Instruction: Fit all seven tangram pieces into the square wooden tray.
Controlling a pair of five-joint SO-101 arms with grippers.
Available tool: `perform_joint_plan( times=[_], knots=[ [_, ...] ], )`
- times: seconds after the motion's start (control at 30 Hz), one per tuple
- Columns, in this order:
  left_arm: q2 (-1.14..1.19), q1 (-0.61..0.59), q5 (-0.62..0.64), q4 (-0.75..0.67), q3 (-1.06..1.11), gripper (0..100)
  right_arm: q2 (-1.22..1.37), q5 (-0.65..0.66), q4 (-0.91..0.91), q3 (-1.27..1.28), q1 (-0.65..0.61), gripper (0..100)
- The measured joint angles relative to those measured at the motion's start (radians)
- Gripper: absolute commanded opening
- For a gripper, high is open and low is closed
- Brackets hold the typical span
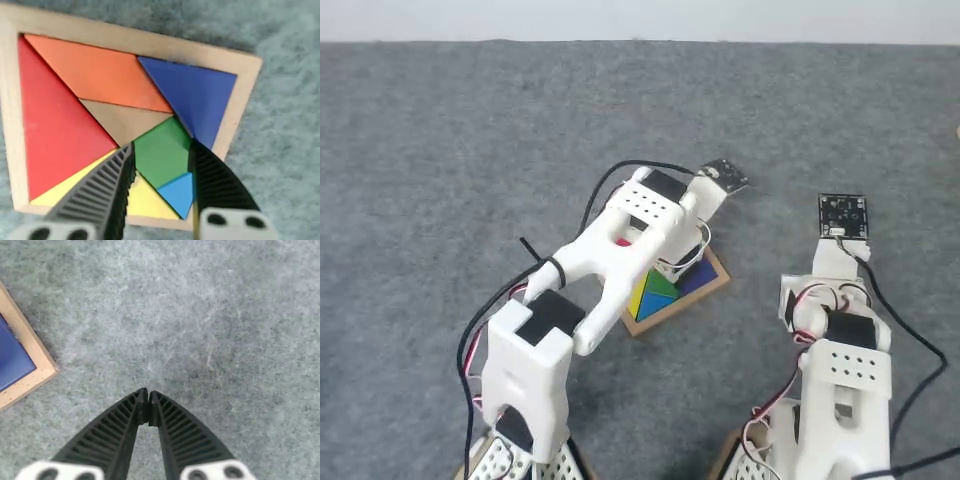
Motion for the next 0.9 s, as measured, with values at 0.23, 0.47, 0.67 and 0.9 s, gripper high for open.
perform_joint_plan(
  times=[0.23, 0.47, 0.67, 0.9],
  knots=[
    [0.0, -0.018, 0.023, 0.008, -0.068, 17, 0.0, 0.0, 0.0, 0.0, 0.0, 0.9],
    [0.0, 0.002, 0.04, 0.003, -0.118, 17, 0.0, 0.0, 0.0, 0.0, -0.029, 0.9],
    [0.092, 0.005, 0.063, -0.048, -0.11, 17, 0.0, 0.0, 0.0, 0.0, -0.035, 0.9],
    [0.081, 0.002, 0.063, -0.051, -0.11, 17, 0.0, 0.0, 0.0, 0.0, -0.038, 0.8]
  ],
)
